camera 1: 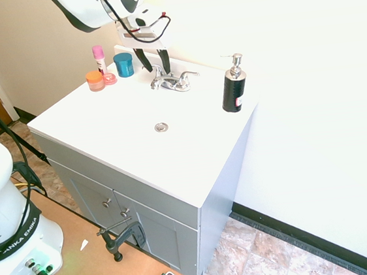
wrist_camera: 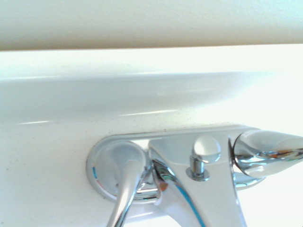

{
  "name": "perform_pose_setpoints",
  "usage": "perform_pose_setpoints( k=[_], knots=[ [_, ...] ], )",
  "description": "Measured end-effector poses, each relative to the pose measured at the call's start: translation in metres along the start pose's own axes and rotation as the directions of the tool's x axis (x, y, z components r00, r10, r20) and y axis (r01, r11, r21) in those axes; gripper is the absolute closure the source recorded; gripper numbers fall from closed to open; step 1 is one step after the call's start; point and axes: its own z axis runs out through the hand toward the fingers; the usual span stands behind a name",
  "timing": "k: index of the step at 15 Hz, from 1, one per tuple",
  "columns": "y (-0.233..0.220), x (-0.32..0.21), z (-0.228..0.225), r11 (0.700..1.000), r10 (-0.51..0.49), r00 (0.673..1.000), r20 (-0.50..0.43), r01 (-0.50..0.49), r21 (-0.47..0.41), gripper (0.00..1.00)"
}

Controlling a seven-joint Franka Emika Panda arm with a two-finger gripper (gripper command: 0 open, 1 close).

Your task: Turn off the hot water

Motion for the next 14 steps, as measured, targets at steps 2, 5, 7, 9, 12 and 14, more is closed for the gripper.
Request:
perform_pose_setpoints(
  k=[2, 5, 7, 9, 12, 14],
  knots=[
    [-0.015, -0.006, -0.005, 1.0, -0.004, 1.0, 0.007, 0.004, 0.005, 0.0],
    [-0.036, -0.011, -0.011, 1.0, -0.016, 1.0, 0.005, 0.016, 0.009, 0.0],
    [-0.038, -0.009, -0.011, 1.0, -0.004, 1.0, 0.018, 0.004, 0.007, 0.0],
    [-0.032, -0.001, -0.015, 1.0, 0.004, 0.999, 0.052, -0.005, 0.019, 0.0],
    [0.002, 0.007, -0.028, 0.999, 0.023, 0.995, 0.101, -0.026, 0.03, 0.0],
    [0.033, 0.007, -0.039, 0.999, 0.039, 0.991, 0.129, -0.043, 0.031, 0.0]
  ],
)
